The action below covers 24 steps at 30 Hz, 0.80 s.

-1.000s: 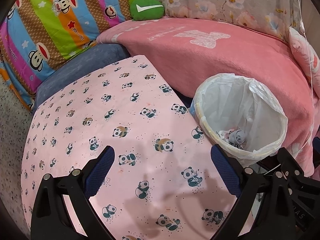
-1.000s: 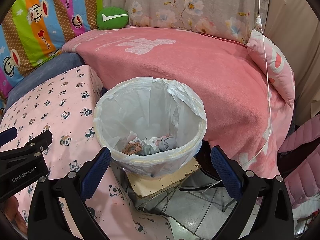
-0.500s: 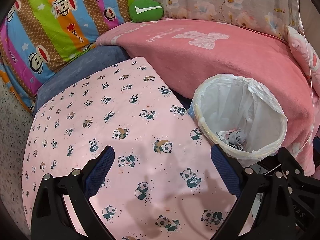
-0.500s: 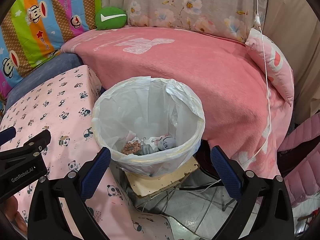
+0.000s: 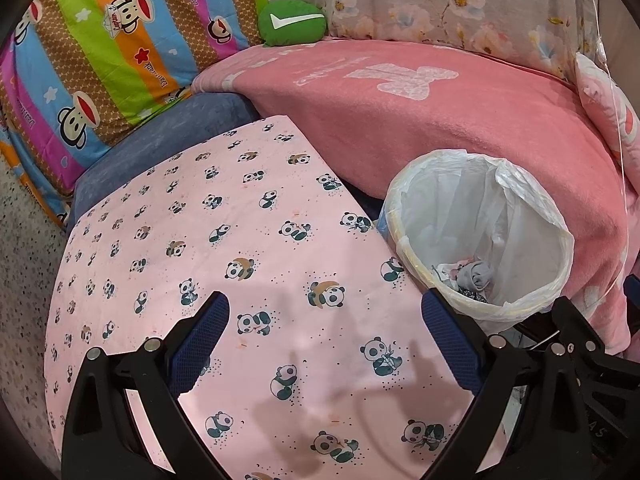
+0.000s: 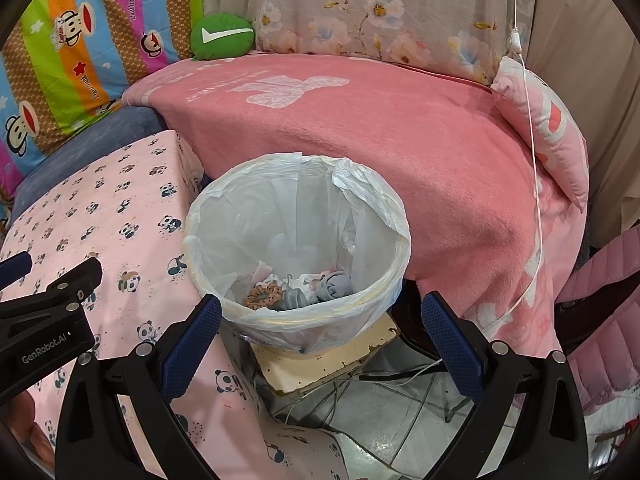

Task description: Organize soft objects

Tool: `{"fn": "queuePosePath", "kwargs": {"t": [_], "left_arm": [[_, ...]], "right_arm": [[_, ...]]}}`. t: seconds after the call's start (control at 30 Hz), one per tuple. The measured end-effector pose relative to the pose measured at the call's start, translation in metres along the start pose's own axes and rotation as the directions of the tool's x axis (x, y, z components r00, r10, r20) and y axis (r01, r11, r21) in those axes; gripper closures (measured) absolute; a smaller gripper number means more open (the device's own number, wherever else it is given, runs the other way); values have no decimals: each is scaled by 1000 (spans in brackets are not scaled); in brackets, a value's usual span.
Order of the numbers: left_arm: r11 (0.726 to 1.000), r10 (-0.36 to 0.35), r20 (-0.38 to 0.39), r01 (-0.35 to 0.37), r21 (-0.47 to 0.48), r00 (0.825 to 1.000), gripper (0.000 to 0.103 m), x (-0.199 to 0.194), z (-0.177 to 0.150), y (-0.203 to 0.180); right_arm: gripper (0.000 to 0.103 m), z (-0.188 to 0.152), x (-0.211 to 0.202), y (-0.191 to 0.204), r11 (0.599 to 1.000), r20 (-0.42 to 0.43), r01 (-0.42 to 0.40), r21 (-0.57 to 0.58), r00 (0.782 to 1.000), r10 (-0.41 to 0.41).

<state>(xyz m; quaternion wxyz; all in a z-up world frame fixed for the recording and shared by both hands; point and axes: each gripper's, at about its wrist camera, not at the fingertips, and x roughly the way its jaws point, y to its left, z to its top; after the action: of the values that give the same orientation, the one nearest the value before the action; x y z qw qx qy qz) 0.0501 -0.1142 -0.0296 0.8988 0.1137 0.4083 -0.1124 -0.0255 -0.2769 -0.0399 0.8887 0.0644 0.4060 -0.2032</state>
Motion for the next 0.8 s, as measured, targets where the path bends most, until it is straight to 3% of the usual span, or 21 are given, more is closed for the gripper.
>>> {"fn": "queuePosePath", "kwargs": {"t": [0.8], "left_arm": [[1000,-2,3,2,-1,1000,10,-1,-1,-1]], "right_arm": [[4,-2,0,1,1000,-1,1,0,1000,-1]]}}
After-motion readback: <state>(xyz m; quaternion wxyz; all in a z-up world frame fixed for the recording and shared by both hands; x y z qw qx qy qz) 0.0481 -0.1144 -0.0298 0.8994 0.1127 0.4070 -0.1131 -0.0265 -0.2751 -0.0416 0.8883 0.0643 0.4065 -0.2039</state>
